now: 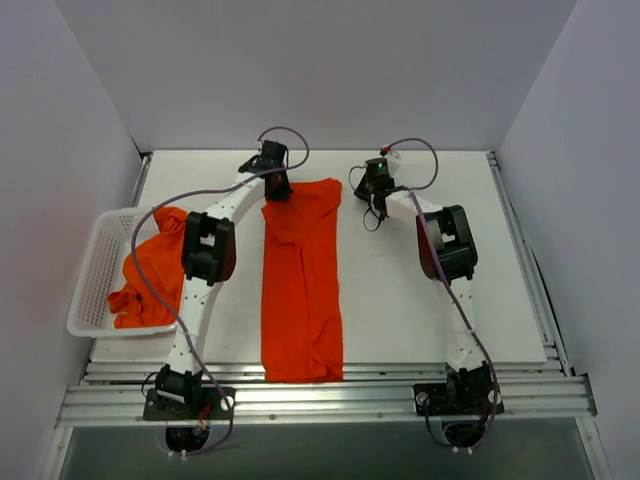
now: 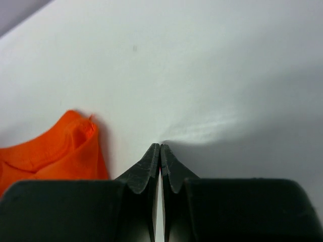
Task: Fold and stack the t-shirts
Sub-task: Fold the tshirt
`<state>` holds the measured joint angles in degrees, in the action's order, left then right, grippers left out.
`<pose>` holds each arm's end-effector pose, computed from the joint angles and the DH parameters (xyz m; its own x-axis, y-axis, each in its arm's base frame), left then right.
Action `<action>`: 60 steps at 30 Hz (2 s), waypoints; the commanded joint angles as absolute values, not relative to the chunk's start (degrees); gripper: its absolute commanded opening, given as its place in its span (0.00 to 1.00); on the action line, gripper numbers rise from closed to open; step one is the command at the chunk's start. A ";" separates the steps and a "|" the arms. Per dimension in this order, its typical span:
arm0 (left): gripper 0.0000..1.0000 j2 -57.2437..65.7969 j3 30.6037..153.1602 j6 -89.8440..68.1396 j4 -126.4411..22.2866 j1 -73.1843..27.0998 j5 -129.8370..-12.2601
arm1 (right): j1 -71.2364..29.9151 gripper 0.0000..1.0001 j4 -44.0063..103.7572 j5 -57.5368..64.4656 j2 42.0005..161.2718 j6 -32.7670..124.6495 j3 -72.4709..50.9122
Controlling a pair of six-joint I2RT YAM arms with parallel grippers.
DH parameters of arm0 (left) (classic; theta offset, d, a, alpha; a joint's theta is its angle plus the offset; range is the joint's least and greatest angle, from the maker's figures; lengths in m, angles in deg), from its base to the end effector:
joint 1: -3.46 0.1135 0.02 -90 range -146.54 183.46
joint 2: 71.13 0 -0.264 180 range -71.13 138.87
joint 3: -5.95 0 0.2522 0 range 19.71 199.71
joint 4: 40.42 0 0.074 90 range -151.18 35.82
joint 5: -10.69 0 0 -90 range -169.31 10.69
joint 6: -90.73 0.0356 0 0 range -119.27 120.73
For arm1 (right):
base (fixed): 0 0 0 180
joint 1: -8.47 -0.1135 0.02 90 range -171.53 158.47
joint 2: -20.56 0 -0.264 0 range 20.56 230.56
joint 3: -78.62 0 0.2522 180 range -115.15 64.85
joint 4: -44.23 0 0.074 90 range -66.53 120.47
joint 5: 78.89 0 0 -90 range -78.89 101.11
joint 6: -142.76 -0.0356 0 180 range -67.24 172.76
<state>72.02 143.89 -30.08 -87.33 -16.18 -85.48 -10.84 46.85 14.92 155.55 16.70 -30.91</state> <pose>0.5189 -0.1811 0.1626 -0.7778 -0.2631 -0.5708 -0.1471 0.9591 -0.2416 0.5060 0.1748 0.1493 -0.4563 0.4624 -0.7602 -0.0044 0.8532 0.5216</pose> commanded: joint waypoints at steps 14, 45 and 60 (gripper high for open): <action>0.06 91.38 172.73 -35.39 -85.22 -10.96 -70.72 | -5.51 0.00 48.48 -0.83 176.74 17.69 -65.84; 0.63 -2.10 81.81 -35.89 -77.73 -27.20 -98.53 | -44.14 0.87 43.89 49.41 91.06 14.82 17.56; 0.51 -24.91 50.57 -66.05 -95.50 -49.26 -107.61 | -88.56 0.91 5.51 63.05 89.61 -55.14 32.16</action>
<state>-26.92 53.71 -57.95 -94.82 -46.54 -105.57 -85.35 13.96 57.32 85.15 -37.63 32.63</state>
